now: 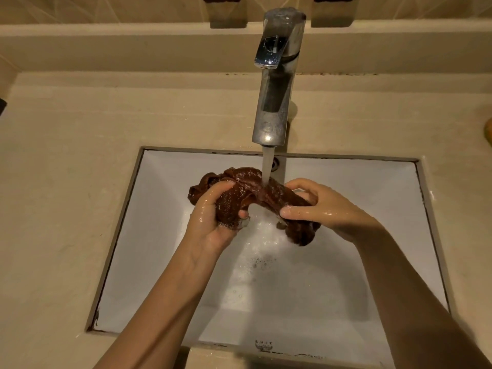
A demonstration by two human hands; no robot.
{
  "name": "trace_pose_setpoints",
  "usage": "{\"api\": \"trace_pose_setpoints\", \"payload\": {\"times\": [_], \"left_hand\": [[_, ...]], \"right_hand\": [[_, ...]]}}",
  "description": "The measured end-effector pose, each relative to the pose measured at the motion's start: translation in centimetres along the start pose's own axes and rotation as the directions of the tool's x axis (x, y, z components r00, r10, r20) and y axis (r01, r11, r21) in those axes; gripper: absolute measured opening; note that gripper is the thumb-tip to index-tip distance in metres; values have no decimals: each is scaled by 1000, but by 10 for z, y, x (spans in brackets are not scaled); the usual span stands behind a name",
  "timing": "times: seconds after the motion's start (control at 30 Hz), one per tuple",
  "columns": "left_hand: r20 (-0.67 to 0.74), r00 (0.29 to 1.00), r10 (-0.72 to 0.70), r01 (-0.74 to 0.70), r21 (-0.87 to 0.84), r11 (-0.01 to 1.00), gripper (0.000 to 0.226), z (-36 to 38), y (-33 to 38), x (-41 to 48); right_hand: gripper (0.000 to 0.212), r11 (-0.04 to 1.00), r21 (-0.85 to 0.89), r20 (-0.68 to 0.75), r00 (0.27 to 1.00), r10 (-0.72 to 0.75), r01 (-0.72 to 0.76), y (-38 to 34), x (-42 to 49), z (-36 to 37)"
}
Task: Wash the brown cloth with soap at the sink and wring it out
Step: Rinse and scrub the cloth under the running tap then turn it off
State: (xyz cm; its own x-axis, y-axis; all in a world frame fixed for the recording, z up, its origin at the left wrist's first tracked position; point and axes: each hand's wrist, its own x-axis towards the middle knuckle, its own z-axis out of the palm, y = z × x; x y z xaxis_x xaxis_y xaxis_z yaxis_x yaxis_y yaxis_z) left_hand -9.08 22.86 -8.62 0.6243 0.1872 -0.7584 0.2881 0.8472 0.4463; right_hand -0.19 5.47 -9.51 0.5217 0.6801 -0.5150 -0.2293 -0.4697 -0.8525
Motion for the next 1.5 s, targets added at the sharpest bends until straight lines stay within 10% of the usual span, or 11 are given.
{"api": "trace_pose_setpoints", "payload": {"times": [0.2,0.47,0.67,0.8,0.97,1.13,1.5], "left_hand": [[-32,999,-5,2,-101,995,13,-10,-6,2],[154,962,226,-260,262,929,18,-13,-10,-2],[206,959,195,-260,364,894,16,-13,-21,-5],[255,950,181,-261,324,910,17,-16,-16,-4],[223,969,107,-193,409,892,16,-21,-8,-2],[242,964,112,-214,452,866,9,-12,-9,-2],[220,948,231,-299,358,884,3,-9,-20,0]], "right_hand": [[52,999,-49,-52,999,-17,15,2,-5,-8],[10,944,45,-367,884,-290,328,-26,-2,43],[26,995,-80,-669,737,-96,57,-22,31,61],[18,995,-20,-602,793,-92,101,-10,36,61],[19,883,-30,-475,771,-425,468,-2,15,75],[10,936,225,-559,823,-105,272,-11,28,78],[28,960,167,-686,726,-51,225,-14,33,87]]}}
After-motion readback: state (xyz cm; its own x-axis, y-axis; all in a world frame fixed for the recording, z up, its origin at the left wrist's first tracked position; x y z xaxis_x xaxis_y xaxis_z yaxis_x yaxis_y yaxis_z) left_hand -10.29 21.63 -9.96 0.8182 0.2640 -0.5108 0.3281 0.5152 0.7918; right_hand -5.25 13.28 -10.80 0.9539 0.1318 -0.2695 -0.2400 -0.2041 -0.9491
